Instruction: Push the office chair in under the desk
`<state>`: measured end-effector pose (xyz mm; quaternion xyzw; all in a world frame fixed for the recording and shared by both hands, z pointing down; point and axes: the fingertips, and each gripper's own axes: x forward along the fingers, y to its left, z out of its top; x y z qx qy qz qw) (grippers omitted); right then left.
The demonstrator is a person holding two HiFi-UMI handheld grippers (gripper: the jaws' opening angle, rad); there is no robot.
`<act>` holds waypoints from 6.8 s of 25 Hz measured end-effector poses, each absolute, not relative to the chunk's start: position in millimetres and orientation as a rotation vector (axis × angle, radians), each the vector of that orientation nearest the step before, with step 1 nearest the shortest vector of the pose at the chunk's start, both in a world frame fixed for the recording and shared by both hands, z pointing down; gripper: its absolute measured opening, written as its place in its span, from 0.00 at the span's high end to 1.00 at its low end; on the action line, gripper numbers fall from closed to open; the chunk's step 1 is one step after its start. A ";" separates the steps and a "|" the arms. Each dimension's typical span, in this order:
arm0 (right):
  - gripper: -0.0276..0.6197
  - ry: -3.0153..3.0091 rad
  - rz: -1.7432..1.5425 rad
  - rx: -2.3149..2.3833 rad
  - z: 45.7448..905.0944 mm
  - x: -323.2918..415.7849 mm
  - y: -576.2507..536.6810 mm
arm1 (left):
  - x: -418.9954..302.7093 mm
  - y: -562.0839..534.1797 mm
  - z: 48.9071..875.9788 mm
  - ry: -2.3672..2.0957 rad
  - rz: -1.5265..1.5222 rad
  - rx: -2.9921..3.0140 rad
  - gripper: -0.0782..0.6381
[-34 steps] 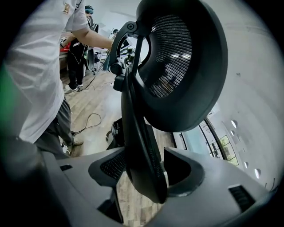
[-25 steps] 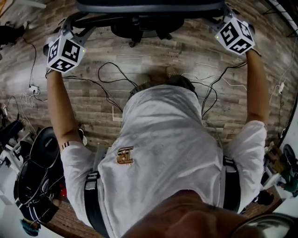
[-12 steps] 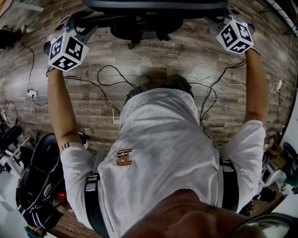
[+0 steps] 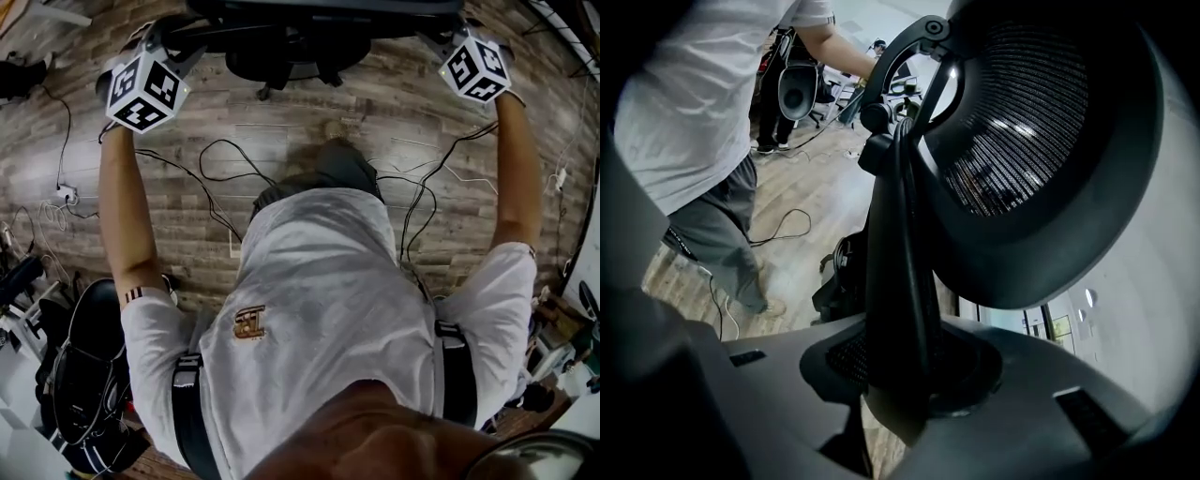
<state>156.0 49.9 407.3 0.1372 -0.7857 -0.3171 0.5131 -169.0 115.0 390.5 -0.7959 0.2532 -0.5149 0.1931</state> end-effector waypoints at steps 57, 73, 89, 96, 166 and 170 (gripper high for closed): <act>0.80 -1.936 -0.818 0.242 411.4 65.0 -361.6 | -252.6 -304.8 395.1 0.786 -1.506 -2.208 0.60; 0.81 -1.911 -0.760 0.316 409.4 17.0 -464.3 | -304.4 -432.2 393.2 0.675 -1.490 -2.210 0.61; 0.81 -1.883 -0.701 0.406 413.5 -27.0 -542.9 | -350.1 -536.8 398.6 0.572 -1.458 -2.214 0.61; 0.81 -1.880 -0.693 0.428 410.4 -36.8 -568.0 | -360.0 -571.2 396.4 0.563 -1.477 -2.212 0.60; 0.84 -2.982 -0.289 0.881 258.3 -82.9 -449.2 | -207.6 -432.4 222.6 1.191 0.196 -2.689 0.72; 0.86 -3.065 -0.244 0.847 254.0 -94.2 -432.2 | -182.7 -419.7 219.8 1.163 0.218 -2.705 0.79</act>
